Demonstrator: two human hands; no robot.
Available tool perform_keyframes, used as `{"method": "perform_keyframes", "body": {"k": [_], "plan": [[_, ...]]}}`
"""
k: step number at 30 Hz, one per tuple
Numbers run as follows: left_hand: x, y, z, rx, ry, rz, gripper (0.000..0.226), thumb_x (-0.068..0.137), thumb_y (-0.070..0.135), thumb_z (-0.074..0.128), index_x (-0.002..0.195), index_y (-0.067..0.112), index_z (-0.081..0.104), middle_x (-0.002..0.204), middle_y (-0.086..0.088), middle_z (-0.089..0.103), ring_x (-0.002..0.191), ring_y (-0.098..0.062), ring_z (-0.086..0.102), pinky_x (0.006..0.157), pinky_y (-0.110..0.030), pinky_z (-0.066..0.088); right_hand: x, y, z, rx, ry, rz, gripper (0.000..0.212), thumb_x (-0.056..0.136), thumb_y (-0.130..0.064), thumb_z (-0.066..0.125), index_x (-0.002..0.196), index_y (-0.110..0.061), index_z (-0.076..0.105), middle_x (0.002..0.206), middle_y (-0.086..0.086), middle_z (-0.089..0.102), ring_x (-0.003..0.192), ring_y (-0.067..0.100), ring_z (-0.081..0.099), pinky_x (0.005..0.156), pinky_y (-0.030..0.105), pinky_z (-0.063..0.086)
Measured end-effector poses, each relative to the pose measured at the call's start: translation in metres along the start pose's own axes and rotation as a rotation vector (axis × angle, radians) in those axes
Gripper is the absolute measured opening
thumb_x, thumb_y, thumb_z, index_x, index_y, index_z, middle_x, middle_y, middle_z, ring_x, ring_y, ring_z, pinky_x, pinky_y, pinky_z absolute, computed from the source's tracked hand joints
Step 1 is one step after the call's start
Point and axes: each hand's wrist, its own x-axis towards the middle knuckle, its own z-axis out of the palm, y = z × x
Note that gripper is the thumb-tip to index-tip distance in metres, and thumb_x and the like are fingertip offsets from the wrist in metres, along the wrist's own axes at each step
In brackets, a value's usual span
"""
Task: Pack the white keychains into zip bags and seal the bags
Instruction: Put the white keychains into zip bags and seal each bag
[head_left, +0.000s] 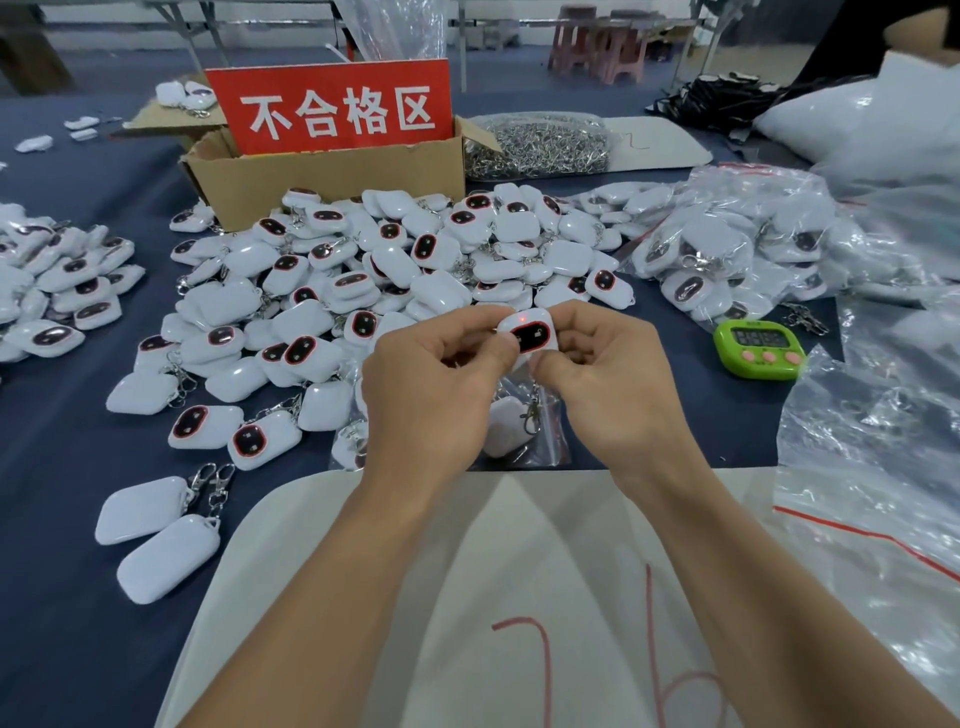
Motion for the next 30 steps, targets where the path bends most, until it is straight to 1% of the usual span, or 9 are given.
{"method": "perform_keyframes", "body": {"k": [6,10,12,14,18,21,25,27,30], "plan": [[-0.001,0.001,-0.003,0.009,0.101,0.017,0.012,0.085,0.028,0.081,0.086,0.04,0.079,0.074,0.018,0.076,0.063,-0.003,0.07,0.057,-0.027,0.055,-0.006,-0.001,0.002,-0.119,0.113,-0.099,0.031,0.082,-0.01,0.074,0.101,-0.033,0.066,0.084,-0.016,0.075,0.065,0.008,0.061,0.06,0.012,0.048],[0.002,0.0,-0.004,-0.027,0.088,-0.008,0.025,0.084,0.02,0.08,0.101,0.038,0.077,0.07,0.013,0.076,0.067,-0.008,0.072,0.067,-0.015,0.055,-0.013,-0.001,0.009,-0.291,0.077,-0.186,0.044,0.081,-0.016,0.077,0.113,-0.04,0.058,0.102,-0.036,0.066,0.084,-0.002,0.062,0.069,0.005,0.043],[0.001,0.0,-0.003,-0.04,0.01,-0.021,0.028,0.084,0.019,0.079,0.106,0.037,0.077,0.073,0.009,0.078,0.077,-0.019,0.075,0.074,-0.02,0.058,-0.013,0.001,0.01,-0.285,0.077,-0.187,0.04,0.089,-0.014,0.071,0.118,-0.039,0.063,0.102,-0.028,0.07,0.086,-0.001,0.064,0.071,0.007,0.045],[0.001,0.0,-0.002,-0.044,-0.031,-0.008,0.029,0.083,0.019,0.078,0.106,0.037,0.078,0.078,0.009,0.078,0.08,-0.018,0.076,0.075,-0.02,0.058,-0.011,0.001,0.008,-0.275,0.076,-0.179,0.037,0.095,-0.012,0.064,0.121,-0.038,0.069,0.101,-0.022,0.074,0.088,-0.002,0.067,0.072,0.008,0.048],[0.004,0.0,-0.006,-0.018,-0.025,0.029,0.018,0.083,0.028,0.08,0.096,0.041,0.082,0.07,0.005,0.075,0.065,-0.006,0.069,0.059,-0.022,0.053,-0.007,-0.001,0.005,-0.227,0.023,-0.158,0.02,0.102,-0.024,0.06,0.101,-0.032,0.078,0.087,-0.004,0.077,0.082,0.017,0.07,0.073,0.033,0.055],[0.008,-0.001,-0.008,-0.026,-0.002,0.044,0.016,0.082,0.029,0.081,0.087,0.044,0.082,0.064,-0.01,0.067,0.056,-0.013,0.055,0.057,-0.032,0.048,-0.007,-0.005,0.006,-0.137,0.043,-0.142,0.022,0.094,-0.028,0.061,0.087,-0.039,0.079,0.081,-0.003,0.077,0.079,0.018,0.073,0.072,0.034,0.059],[0.007,-0.001,-0.007,-0.035,0.01,0.052,0.02,0.078,0.029,0.079,0.081,0.049,0.08,0.064,-0.007,0.069,0.055,-0.011,0.053,0.06,-0.034,0.051,-0.01,-0.004,0.007,-0.115,0.056,-0.172,0.028,0.095,-0.017,0.063,0.088,-0.039,0.078,0.082,0.0,0.078,0.08,0.024,0.074,0.075,0.044,0.061],[0.006,-0.001,-0.007,-0.027,0.025,0.056,0.021,0.077,0.031,0.079,0.079,0.052,0.078,0.061,-0.004,0.068,0.054,-0.011,0.053,0.061,-0.033,0.051,-0.012,-0.002,0.008,-0.136,0.066,-0.176,0.027,0.099,-0.014,0.062,0.097,-0.035,0.079,0.083,-0.005,0.077,0.08,0.019,0.072,0.077,0.04,0.059],[0.006,-0.002,-0.006,-0.021,0.097,0.047,0.019,0.075,0.036,0.08,0.076,0.055,0.077,0.058,-0.008,0.062,0.052,-0.013,0.052,0.057,-0.029,0.048,-0.013,-0.003,0.01,-0.209,0.108,-0.183,0.038,0.095,-0.014,0.066,0.125,-0.036,0.07,0.088,-0.026,0.072,0.08,0.004,0.067,0.075,0.018,0.053]]}}
